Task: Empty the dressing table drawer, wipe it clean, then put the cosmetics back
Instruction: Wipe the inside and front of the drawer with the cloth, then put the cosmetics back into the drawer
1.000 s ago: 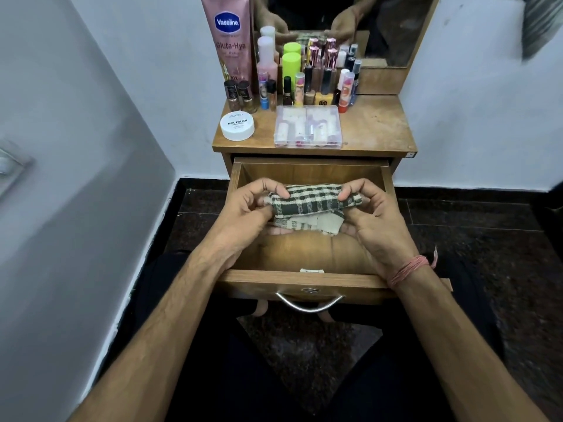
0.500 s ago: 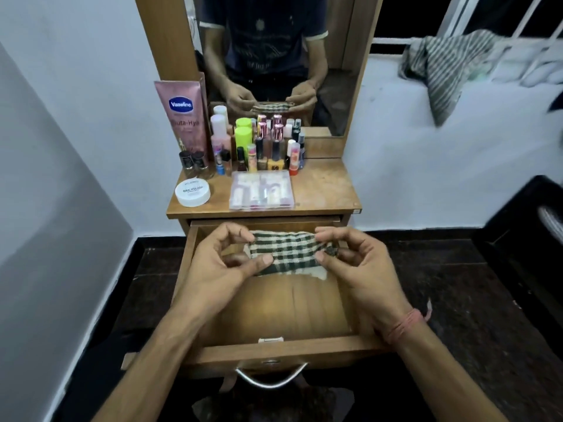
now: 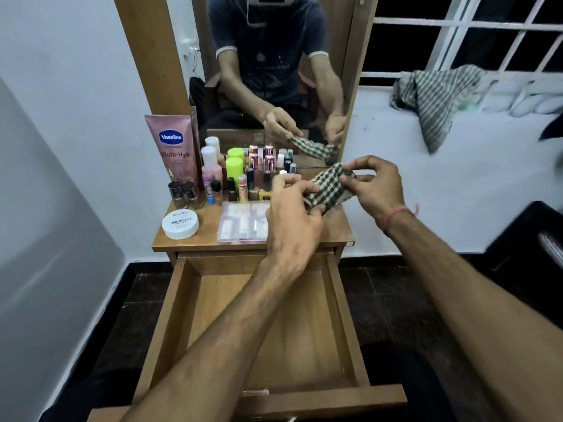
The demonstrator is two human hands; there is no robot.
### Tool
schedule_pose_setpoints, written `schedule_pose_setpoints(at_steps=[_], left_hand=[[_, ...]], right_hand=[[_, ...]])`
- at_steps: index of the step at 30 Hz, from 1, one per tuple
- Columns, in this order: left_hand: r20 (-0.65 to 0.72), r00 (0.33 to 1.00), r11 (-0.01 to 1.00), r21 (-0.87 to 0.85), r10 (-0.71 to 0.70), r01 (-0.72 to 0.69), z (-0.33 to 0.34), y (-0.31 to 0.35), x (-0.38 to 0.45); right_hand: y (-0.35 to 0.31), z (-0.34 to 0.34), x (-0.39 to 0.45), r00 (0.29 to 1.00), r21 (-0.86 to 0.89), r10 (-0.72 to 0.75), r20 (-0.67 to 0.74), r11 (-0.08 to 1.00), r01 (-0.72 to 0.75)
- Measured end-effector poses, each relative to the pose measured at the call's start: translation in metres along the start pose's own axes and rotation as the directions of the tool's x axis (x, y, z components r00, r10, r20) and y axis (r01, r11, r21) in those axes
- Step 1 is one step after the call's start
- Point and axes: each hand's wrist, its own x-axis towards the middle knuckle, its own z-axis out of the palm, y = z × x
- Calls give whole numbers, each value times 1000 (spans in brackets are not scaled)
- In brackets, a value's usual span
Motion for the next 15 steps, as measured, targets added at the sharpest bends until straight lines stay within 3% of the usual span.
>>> schedule_pose_setpoints(at_steps=[5,8,10,12,13,15], left_hand=[[84,994,994,90,-65,58,24,5,-11],[163,983,991,115,-83,65,35,9,-24],[185,978,989,130,-93,70,39,12,-28],[209,973,977,206,-94,50,39,14,-29],[229,969,966,258,-87,26,38,15,-29],[271,960,937,349,-76,-25,33,17,-28]], right_hand=[[0,21,33,974,-117,-112,197,984,137],[3,31,38,961,-233,-155,231,950,209],[6,36,36,946,-400,-245,214,861,313],[8,39,31,898,-592,-356,258,677,438],[9,41,28,880,-629,-367,303,616,474],[9,42,23,878,-641,-301,373,601,478]])
